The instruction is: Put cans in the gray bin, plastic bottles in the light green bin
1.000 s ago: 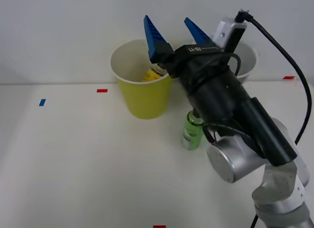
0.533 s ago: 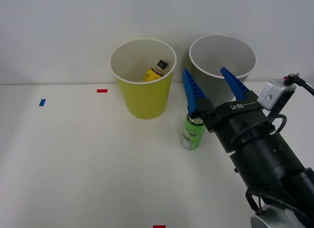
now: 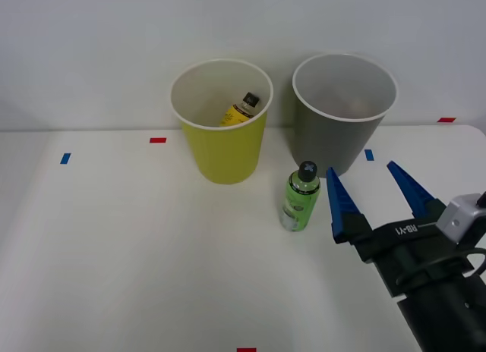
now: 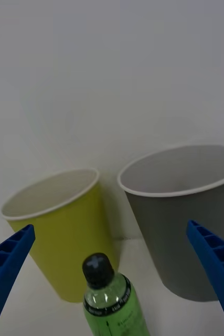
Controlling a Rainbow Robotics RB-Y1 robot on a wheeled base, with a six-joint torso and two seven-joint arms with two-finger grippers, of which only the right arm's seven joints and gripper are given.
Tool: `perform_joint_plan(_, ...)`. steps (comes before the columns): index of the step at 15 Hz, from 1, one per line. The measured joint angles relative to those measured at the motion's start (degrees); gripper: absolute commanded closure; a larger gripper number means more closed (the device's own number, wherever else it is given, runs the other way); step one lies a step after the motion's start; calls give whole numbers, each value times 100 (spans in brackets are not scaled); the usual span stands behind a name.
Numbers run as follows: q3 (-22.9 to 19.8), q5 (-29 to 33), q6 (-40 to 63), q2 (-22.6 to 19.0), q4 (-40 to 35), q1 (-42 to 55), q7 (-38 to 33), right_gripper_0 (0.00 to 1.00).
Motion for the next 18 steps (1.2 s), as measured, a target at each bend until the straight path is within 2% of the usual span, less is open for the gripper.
perform_joint_plan(4,-114,235,-179,76,2,1106,265,0)
perform_joint_plan(7,-119,408,-219,264,151,1582,648,0)
perform_joint_plan(13,-152,489,-1471,1043,1587,1834,1877,0)
perform_joint_plan(16,-283,506,-2129,1318,2129,2093,2037,0)
perform_joint_plan(18,-367,577,-2255,1448,2209,2311,2035,0)
